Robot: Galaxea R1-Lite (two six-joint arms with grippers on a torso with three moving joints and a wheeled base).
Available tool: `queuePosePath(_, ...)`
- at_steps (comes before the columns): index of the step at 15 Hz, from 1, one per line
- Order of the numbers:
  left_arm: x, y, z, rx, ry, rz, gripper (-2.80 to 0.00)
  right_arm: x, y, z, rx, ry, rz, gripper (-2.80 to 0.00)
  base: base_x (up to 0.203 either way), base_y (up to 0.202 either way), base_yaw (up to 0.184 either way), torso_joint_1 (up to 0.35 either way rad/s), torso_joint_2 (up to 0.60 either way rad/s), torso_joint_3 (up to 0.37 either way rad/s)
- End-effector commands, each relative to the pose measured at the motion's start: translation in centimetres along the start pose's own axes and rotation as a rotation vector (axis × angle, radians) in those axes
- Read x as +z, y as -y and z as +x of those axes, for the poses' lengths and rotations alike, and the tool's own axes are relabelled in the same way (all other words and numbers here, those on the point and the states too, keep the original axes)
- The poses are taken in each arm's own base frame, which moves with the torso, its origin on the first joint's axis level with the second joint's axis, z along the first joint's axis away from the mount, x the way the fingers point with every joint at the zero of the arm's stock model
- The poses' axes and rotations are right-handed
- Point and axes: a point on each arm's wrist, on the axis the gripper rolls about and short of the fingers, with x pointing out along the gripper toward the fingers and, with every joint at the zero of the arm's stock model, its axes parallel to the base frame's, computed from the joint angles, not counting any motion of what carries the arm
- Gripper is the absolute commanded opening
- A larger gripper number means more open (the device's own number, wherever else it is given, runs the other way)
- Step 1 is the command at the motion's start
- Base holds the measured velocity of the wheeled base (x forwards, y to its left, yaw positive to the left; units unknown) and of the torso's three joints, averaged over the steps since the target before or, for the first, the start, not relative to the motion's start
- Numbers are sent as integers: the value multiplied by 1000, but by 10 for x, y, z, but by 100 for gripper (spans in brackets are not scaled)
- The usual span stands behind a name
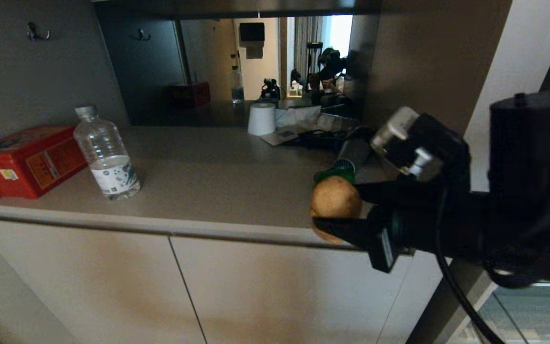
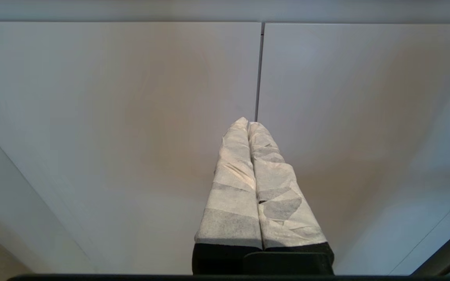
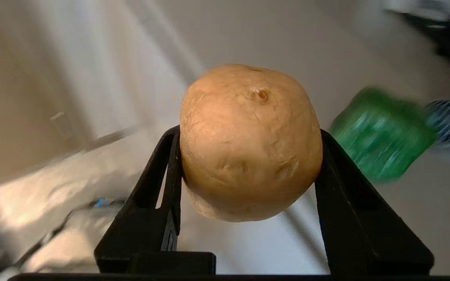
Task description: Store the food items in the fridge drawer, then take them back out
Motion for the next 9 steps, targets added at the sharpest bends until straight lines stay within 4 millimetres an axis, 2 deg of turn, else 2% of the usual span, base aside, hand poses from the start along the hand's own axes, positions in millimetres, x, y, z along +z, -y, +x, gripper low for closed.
queuePosePath(1,-3,0,1,0,-12,0,-280,-4,-3,40,-31,-54,-1,-280,0,0,0,0,0,0)
queuePosePath(4,-3,0,1,0,-12,0,-280,5,-3,84,-82,-46,30,-280,0,0,0,0,0,0)
queuePosePath(6,-3,0,1,0,-12,0,-280,4,-4,110,-124,-56,39,-280,0,0,0,0,0,0)
queuePosePath(9,-3,0,1,0,-12,0,-280,17,-1,128,-170,-11,56,-280,0,0,0,0,0,0)
